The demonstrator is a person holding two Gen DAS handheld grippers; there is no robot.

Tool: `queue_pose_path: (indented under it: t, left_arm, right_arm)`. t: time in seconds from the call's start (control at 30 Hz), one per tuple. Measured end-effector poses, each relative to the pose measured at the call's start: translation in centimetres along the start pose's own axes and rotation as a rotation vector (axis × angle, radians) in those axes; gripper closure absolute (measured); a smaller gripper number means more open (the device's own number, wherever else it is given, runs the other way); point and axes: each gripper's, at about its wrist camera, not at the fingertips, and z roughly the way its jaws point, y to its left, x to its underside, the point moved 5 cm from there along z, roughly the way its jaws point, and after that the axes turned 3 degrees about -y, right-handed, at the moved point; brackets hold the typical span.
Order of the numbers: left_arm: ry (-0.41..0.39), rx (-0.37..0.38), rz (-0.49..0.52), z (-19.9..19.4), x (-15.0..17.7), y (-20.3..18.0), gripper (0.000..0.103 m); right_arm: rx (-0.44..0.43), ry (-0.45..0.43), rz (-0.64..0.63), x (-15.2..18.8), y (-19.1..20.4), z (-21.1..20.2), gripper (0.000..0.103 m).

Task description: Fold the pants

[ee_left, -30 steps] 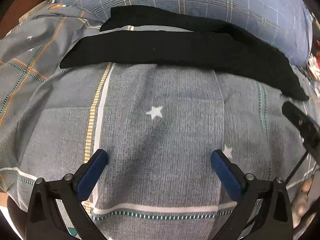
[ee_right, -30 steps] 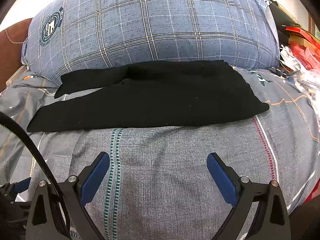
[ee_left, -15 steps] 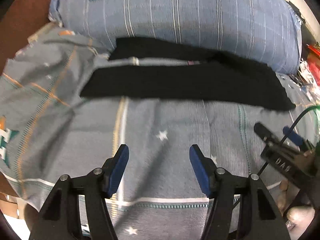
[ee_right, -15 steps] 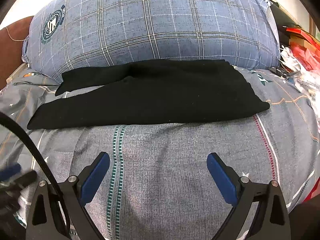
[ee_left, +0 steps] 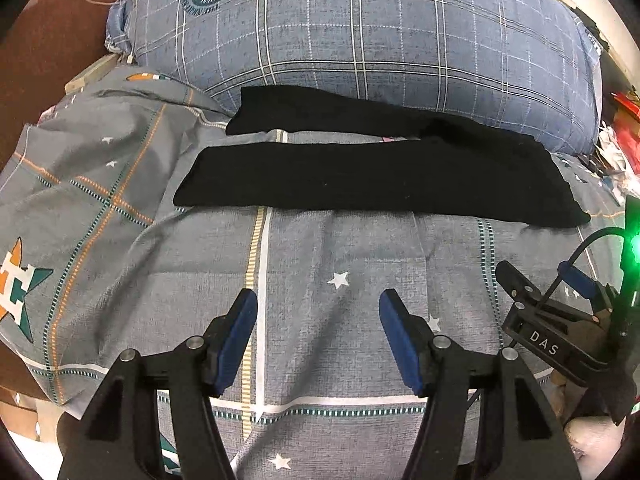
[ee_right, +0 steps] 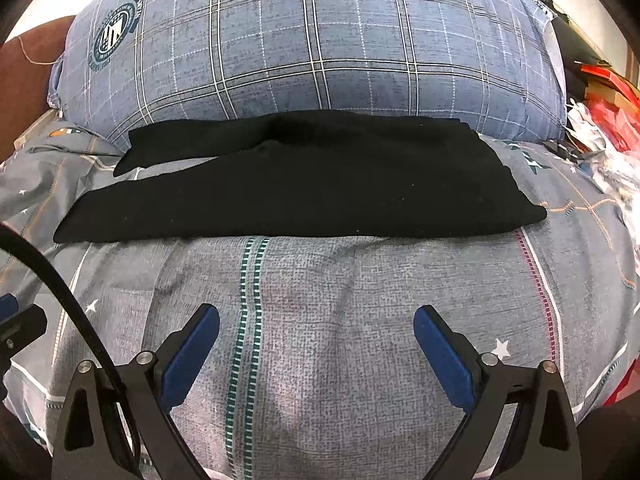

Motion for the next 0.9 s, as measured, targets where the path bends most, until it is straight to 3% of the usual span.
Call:
queue_pose_path:
  t: [0.27, 0.4, 0.63, 0.77, 0.9]
  left_arm:
    - [0.022, 0.002, -0.028, 1.0, 0.2, 1.2, 0.04]
    - [0.027, 0.012, -0.085, 2.0, -1.3, 3.8, 0.04]
    - [0.014, -0.087, -0.163, 5.3, -6.0, 11.9, 0.04]
    - [0.097, -0.048, -0.2, 9.0, -7.0, 14.5, 0.04]
    - [0.168, -0.003, -0.213, 12.8, -7.9, 15.5, 0.04]
  right_arm:
    - [0.001, 0.01, -0.018, 0.0, 0.5, 0.3, 0.003]
    - [0.004, 0.0, -0.015, -0.8, -0.3, 0.3, 0.003]
    - [0.048, 0.02, 0.181, -2.6, -7.9, 0.8, 0.003]
    - [0.056, 0.036, 0.232, -2.7, -11.0, 1.1, 0.003]
    - [-0.02, 0.06, 0.36, -3.7, -14.6, 2.4, 0.003]
